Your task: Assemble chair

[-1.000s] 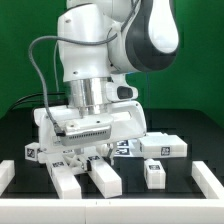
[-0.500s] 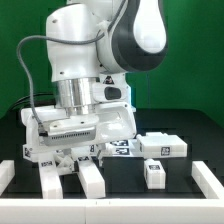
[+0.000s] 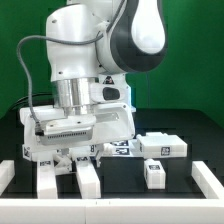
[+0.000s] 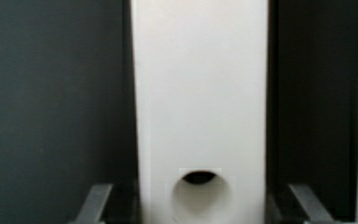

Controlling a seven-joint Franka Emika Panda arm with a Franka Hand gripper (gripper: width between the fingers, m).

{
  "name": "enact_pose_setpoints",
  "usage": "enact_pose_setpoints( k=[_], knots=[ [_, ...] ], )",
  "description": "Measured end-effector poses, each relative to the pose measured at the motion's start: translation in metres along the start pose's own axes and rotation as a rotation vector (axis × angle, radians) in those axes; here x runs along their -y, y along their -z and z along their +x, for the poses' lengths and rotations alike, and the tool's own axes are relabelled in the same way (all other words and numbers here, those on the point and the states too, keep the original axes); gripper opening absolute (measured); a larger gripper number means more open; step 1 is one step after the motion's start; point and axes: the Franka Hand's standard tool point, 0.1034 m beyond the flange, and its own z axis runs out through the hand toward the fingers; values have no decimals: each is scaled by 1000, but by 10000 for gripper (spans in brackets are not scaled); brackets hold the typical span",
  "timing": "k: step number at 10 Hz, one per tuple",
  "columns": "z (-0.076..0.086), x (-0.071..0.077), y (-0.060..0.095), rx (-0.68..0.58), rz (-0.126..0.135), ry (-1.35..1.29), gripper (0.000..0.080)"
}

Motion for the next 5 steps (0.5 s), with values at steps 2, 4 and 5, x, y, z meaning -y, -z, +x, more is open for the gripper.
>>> enact_pose_setpoints(
  k=[2, 4, 5],
  knots=[
    [-1, 0, -1, 1, 4, 2, 285],
    [0, 0, -2, 4, 17, 38, 285],
    [1, 2, -3, 3, 23, 49, 285]
  ],
)
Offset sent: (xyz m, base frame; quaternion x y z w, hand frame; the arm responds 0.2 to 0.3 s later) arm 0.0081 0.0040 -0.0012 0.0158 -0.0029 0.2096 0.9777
